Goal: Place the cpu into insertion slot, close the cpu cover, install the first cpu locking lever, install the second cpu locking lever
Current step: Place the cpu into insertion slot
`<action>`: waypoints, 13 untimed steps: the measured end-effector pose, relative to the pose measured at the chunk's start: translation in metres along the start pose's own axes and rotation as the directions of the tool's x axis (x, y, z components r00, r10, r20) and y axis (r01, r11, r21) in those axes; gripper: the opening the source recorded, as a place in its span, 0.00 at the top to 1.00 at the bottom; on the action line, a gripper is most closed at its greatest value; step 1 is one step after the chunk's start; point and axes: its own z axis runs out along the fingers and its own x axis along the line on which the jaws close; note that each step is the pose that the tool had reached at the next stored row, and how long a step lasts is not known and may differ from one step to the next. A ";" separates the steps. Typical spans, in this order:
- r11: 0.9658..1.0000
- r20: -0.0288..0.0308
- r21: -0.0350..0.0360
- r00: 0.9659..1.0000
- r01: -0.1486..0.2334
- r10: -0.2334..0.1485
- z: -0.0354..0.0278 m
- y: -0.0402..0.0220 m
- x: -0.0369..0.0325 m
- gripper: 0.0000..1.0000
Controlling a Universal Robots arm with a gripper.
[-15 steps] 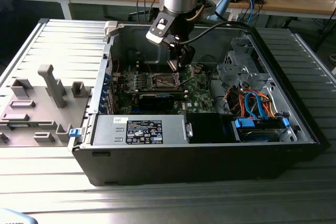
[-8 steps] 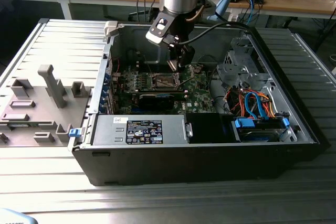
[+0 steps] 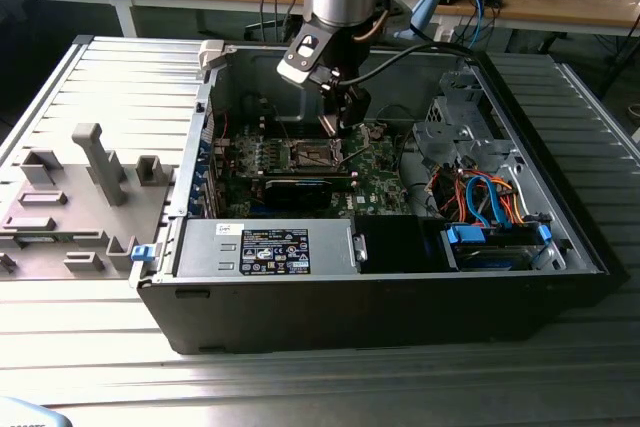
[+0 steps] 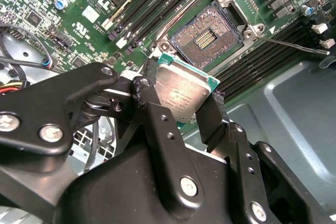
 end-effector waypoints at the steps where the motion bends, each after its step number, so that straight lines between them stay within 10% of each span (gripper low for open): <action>1: 1.000 0.000 0.000 1.000 -0.001 0.001 0.0001 0.0000 0.0000 0.45; 13: 1.000 0.001 0.000 1.000 -0.017 0.017 0.0010 -0.0001 0.0000 0.45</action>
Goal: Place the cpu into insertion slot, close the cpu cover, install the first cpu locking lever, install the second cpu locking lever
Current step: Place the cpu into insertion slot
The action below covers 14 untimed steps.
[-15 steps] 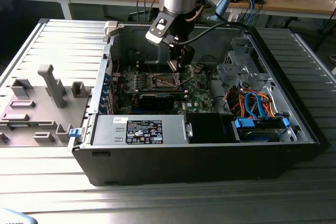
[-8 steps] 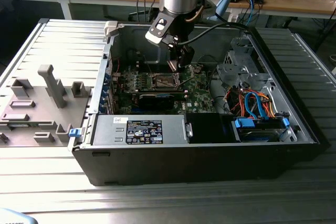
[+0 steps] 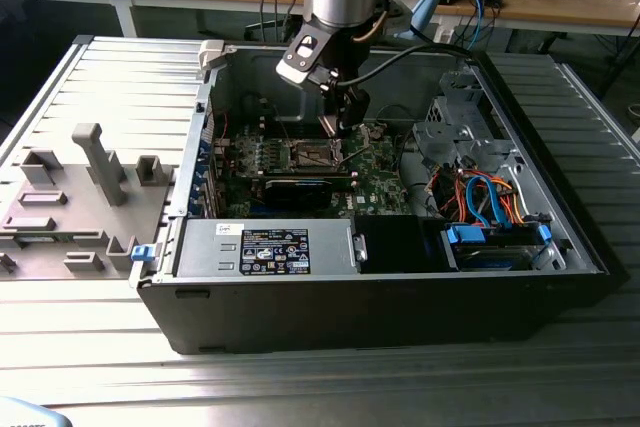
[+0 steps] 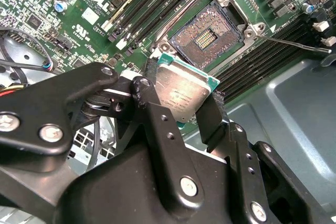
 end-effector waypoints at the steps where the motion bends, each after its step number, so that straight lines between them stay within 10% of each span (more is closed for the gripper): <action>1: 1.000 0.000 0.000 1.000 -0.001 0.001 0.0001 0.0000 0.0000 0.45; 14: 1.000 0.001 0.000 1.000 -0.012 0.012 0.0007 0.0000 0.0000 0.45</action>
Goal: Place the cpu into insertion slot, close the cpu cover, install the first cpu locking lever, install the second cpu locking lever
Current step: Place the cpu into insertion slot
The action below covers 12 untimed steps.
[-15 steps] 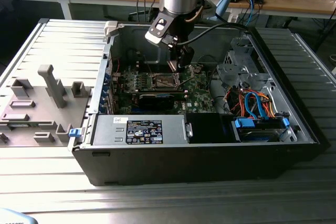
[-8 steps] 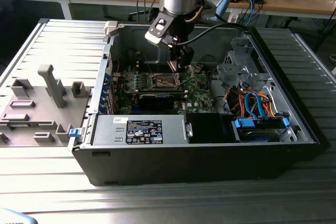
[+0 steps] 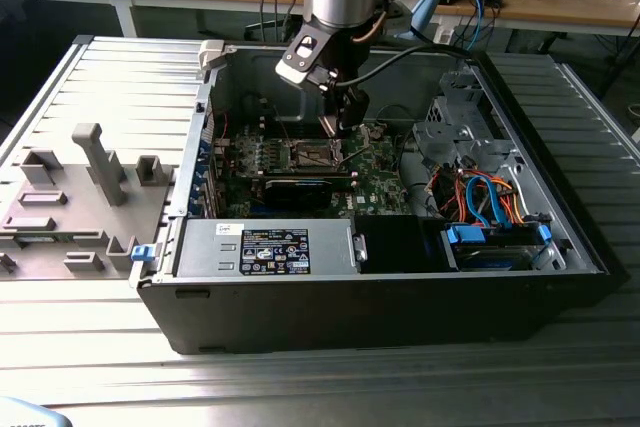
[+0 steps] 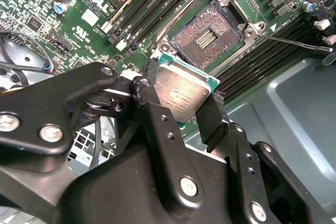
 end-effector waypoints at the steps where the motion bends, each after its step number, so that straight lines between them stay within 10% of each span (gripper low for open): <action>1: 1.000 0.000 0.000 1.000 -0.001 0.001 0.0000 0.0000 0.0000 0.45; 12: 0.999 0.002 -0.001 0.999 -0.032 0.032 0.0009 -0.0001 0.0000 0.45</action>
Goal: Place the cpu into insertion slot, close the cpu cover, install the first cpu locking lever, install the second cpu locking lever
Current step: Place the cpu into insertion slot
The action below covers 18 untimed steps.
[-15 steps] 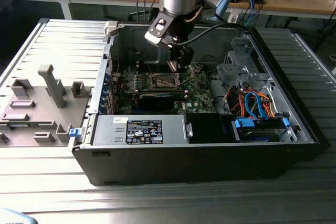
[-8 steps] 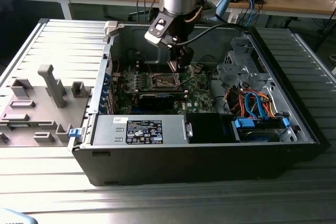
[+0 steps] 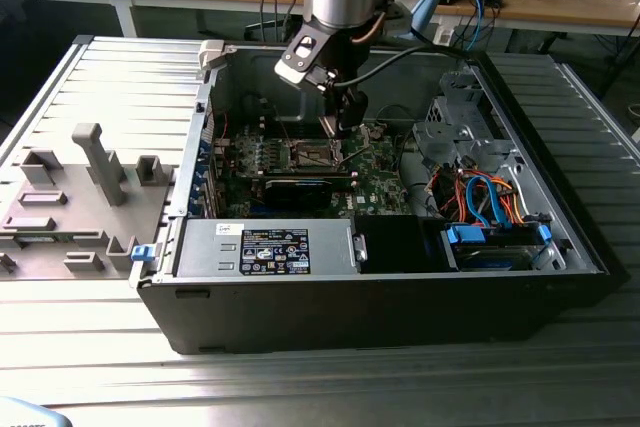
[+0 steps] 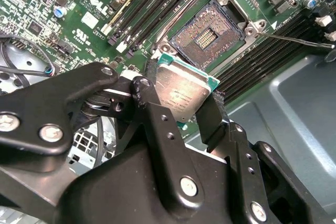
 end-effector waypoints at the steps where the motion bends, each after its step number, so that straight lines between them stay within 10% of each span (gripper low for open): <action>1: 1.000 0.001 0.000 1.000 -0.015 0.015 0.0002 0.0000 0.0000 0.45; 5: 0.998 0.015 0.008 0.998 -0.059 0.059 0.0024 -0.0002 0.0000 0.45; 9: 0.993 0.011 0.063 0.995 -0.096 0.096 0.0041 -0.0003 -0.0001 0.45; 11: 0.991 0.012 0.075 0.994 -0.113 0.112 0.0050 -0.0004 -0.0001 0.45; 18: 0.988 0.015 0.077 0.991 -0.131 0.130 0.0053 -0.0004 -0.0001 0.45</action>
